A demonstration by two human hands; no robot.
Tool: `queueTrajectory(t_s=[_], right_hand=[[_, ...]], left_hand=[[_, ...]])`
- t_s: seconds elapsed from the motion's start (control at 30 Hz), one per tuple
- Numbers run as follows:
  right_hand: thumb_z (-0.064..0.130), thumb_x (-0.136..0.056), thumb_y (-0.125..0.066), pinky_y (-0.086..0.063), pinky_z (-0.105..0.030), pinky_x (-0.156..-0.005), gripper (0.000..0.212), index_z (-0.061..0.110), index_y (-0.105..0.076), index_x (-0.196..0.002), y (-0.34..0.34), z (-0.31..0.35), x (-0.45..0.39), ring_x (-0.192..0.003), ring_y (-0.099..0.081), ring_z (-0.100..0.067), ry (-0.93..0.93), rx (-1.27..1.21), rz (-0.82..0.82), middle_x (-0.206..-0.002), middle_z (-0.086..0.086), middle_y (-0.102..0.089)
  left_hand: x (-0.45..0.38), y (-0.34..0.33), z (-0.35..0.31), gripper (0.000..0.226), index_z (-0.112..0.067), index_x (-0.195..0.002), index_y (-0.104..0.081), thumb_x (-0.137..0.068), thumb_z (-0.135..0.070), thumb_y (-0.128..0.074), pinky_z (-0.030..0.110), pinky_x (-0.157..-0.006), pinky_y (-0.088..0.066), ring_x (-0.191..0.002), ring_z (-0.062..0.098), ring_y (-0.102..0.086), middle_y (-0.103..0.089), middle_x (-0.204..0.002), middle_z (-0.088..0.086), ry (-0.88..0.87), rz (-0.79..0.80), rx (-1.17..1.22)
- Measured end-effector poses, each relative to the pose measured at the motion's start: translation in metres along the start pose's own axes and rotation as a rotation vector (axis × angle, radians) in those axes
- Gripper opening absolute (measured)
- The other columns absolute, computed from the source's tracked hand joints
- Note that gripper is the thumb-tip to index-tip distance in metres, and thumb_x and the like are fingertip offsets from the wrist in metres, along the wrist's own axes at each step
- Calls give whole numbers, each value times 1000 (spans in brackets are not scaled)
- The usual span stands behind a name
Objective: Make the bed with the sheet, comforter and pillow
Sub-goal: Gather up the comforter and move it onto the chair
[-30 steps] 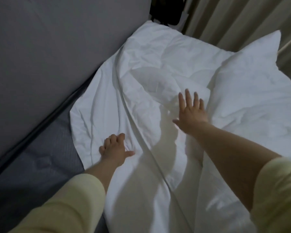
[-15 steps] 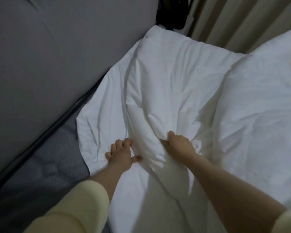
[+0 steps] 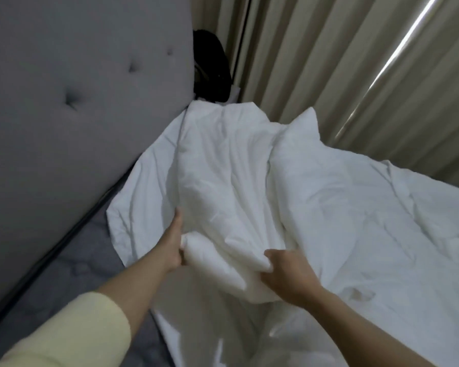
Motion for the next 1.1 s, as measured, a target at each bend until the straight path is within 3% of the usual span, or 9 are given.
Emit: queueTrajectory(t_s=[0.17, 0.3, 0.43, 0.53, 0.63, 0.73, 0.83, 0.97, 1.1], right_hand=[[22, -77, -53, -41, -30, -65, 8, 15, -56, -75, 34, 4, 123, -78, -56, -20, -30, -117, 62, -77, 0, -61], [20, -75, -57, -33, -18, -55, 25, 25, -40, -57, 67, 21, 221, -75, -51, -15, -55, -313, 54, -64, 8, -49], [20, -78, -59, -33, -20, -57, 31, 24, -37, -56, 68, 50, 308, -75, -48, -15, -48, -460, 34, -61, 10, -45], [22, -80, -59, -28, -23, -55, 37, 23, -29, -59, 54, 67, 362, -73, -43, -17, -8, -512, 31, -60, 8, -36], [31, -84, -61, -30, -23, -58, 26, 23, -37, -77, 51, 56, 403, -73, -41, -14, 18, -587, 14, -73, 6, -40], [29, -87, -63, -38, -16, -72, 22, 25, -47, -100, 55, -17, 429, -85, -51, -5, -89, -759, -243, -91, 11, -51], [28, -87, -65, -38, -28, -100, 47, 10, -47, -127, 42, -146, 455, -119, -50, -19, -516, -777, -580, -128, -6, -50], [51, -78, -68, -24, -48, -116, 101, 14, -10, -151, -22, -279, 497, -142, -25, -33, -997, -1037, -398, -157, -14, -12], [55, -78, -66, -24, -62, -108, 110, 37, 19, -147, -71, -282, 473, -143, -20, -37, -986, -1493, -121, -160, -6, -3]], left_hand=[[90, -83, -32, 114, -8, -127, -55, -36, -73, -77, 44, -104, -45, -115, 28, -59, -63, -123, 10, 13, 67, -285], [200, -142, -26, 58, -3, -104, -56, -78, -53, -67, 34, -90, -42, -107, 24, -57, -61, -95, 7, 67, 89, -526], [241, -179, 12, 130, -19, -145, -29, -39, -76, -78, 48, -106, -40, -129, 30, -47, -42, -147, 4, 57, 37, -663], [305, -213, 49, 118, -9, -152, 9, -75, -59, -66, 43, -116, -21, -146, 31, -19, -9, -160, 13, -53, 76, -898], [325, -221, 82, 97, -1, -150, 1, -88, -43, -60, 39, -117, -19, -146, 32, -19, -9, -159, 18, -28, 64, -1134], [304, -210, 92, 53, 4, -135, -43, -87, -11, -60, 32, -102, -44, -127, 33, -50, -49, -140, 20, -188, -175, -1268], [298, -210, 107, 38, 9, -122, -53, -86, -2, -58, 36, -99, -47, -119, 37, -55, -56, -129, 25, -318, -338, -1340], [295, -224, 139, 47, 6, -133, -40, -91, -12, -52, 41, -104, -42, -124, 40, -50, -48, -135, 28, -322, -440, -1317], [284, -227, 161, 63, -7, -140, -24, -94, -46, -42, 44, -110, -34, -128, 39, -44, -42, -142, 24, -322, -422, -1071]])
Point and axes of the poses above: each hand's wrist, its own x-axis away from the middle knuckle, its own y-axis out of the back of the hand, z = x × y, the point moved 5 cm from there along -x, towards the middle knuckle
